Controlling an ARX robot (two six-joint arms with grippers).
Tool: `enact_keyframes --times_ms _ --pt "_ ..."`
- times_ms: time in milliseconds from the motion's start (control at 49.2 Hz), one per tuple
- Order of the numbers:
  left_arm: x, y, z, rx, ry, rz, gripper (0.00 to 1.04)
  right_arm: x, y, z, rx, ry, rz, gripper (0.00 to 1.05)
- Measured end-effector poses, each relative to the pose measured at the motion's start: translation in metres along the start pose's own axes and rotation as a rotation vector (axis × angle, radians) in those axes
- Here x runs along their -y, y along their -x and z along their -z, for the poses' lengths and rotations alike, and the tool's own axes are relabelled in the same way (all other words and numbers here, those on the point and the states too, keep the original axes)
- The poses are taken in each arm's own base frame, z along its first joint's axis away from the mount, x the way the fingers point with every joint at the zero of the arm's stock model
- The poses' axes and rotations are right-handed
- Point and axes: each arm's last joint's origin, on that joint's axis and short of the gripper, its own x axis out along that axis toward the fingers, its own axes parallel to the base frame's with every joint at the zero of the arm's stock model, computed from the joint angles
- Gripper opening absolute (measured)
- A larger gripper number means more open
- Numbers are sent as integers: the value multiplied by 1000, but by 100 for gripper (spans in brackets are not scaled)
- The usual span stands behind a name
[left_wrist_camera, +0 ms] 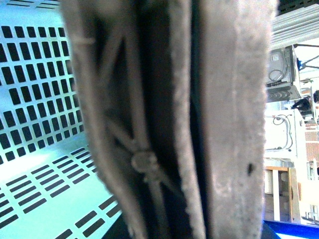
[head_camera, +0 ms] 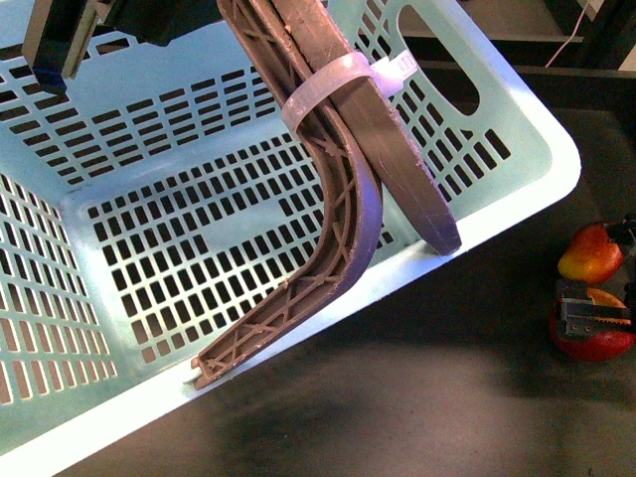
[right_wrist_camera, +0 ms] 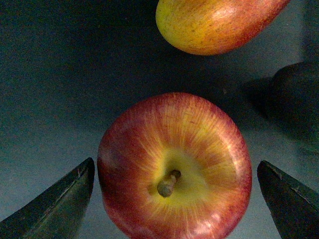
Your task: Pick apple with right arm and hold basket with left
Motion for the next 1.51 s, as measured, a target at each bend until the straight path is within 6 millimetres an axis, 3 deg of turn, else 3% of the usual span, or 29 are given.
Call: enact_keyframes --times_ms 346,529,712,834,1058,1220,1403,1505 --pt "0 0 0 -1 0 1 15 -4 -16 3 -41 10 1 96" --pt "0 0 0 -1 0 0 15 -4 -14 3 -35 12 -1 82" --pt "0 0 0 -1 0 0 15 -4 -4 3 -14 10 -32 80" --pt "0 0 0 -1 0 0 15 -2 22 -6 54 3 -63 80" --pt "0 0 0 -1 0 0 15 6 96 -38 255 -33 -118 80" --pt "0 0 0 -1 0 0 15 5 139 -56 373 -53 -149 80" --pt "0 0 0 -1 0 0 15 -9 195 -78 551 -56 -230 80" --pt "0 0 0 -1 0 1 15 -35 233 -86 657 -33 -335 80"
